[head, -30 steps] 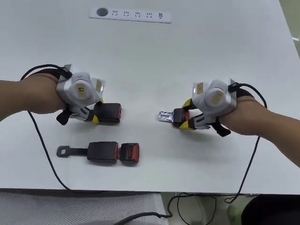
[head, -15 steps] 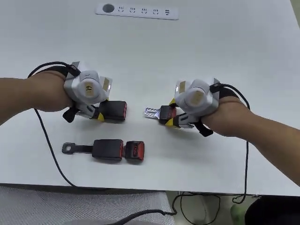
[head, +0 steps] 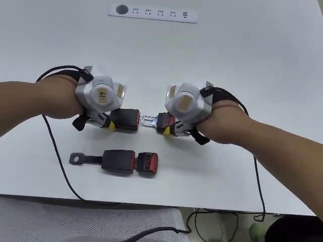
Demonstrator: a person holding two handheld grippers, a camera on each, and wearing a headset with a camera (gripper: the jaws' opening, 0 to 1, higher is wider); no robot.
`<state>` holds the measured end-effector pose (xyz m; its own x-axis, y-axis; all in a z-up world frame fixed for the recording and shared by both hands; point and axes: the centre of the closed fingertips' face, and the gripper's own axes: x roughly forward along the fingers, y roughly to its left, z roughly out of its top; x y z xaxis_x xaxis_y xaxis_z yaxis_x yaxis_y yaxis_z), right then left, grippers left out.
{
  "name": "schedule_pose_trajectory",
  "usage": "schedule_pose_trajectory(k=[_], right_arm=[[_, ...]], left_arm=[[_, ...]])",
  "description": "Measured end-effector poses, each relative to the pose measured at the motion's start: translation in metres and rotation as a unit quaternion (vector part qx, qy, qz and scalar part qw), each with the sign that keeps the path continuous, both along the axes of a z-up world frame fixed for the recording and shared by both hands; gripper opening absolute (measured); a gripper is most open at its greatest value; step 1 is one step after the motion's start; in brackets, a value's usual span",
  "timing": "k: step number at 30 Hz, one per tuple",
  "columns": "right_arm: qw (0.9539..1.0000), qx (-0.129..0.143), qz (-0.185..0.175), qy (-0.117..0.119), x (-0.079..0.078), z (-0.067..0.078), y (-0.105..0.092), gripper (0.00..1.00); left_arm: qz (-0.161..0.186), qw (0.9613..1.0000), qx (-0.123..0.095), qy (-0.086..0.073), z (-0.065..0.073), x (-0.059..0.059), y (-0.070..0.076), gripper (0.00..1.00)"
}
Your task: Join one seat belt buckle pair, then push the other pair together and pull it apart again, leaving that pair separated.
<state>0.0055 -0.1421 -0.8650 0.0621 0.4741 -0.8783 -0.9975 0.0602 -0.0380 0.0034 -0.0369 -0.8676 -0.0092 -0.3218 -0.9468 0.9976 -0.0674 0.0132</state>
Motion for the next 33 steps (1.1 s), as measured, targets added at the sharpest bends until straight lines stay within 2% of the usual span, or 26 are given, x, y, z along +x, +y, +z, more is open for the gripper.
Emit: schedule_pose_trajectory(k=[5,6,7,9,13,18,23,26,30,31,32,33], right_arm=[[1.0,-0.006,0.008,-0.002,-0.001,0.0,0.007,0.3],[0.9999,-0.003,0.01,-0.003,-0.001,0.0,0.007,0.3],[0.9999,0.006,0.008,0.006,-0.002,0.002,0.011,0.3],[0.9998,0.009,0.015,-0.004,-0.003,0.003,0.014,0.3],[0.9997,0.013,0.019,-0.003,-0.003,0.001,0.021,0.3],[0.9997,0.016,0.019,0.005,-0.002,0.0,0.018,0.29],[0.9996,0.015,0.023,0.002,-0.003,0.0,0.021,0.28],[0.9994,0.024,0.018,0.019,-0.001,0.001,0.022,0.27],[0.9992,0.036,0.012,0.013,-0.001,0.001,0.035,0.27],[0.9993,0.033,0.014,0.006,-0.002,0.001,0.04,0.27],[0.9996,0.024,0.015,0.002,-0.002,0.0,0.039,0.27],[0.9995,0.027,0.014,0.004,-0.001,0.001,0.037,0.27]], left_arm=[[0.003,1.0,0.001,-0.001,0.0,0.0,0.0,0.31],[0.004,1.0,0.0,-0.001,0.0,0.0,0.0,0.31],[0.003,1.0,0.001,-0.002,0.0,0.0,0.0,0.31],[0.003,1.0,0.002,-0.002,0.0,-0.001,0.0,0.31],[-0.003,1.0,0.007,0.003,0.0,-0.001,-0.001,0.31],[-0.002,1.0,0.007,0.004,0.0,0.0,-0.001,0.31],[-0.007,0.9999,0.007,0.006,0.0,0.0,-0.001,0.31],[-0.006,0.9999,0.007,0.006,0.0,0.0,-0.002,0.3],[-0.002,0.9999,0.008,0.007,0.0,0.0,-0.002,0.3],[-0.002,0.9999,0.009,0.007,0.0,0.0,-0.002,0.3],[0.001,0.9999,0.009,0.007,0.0,0.0,-0.002,0.3],[0.0,0.9999,0.008,0.006,0.0,0.0,-0.001,0.3]])
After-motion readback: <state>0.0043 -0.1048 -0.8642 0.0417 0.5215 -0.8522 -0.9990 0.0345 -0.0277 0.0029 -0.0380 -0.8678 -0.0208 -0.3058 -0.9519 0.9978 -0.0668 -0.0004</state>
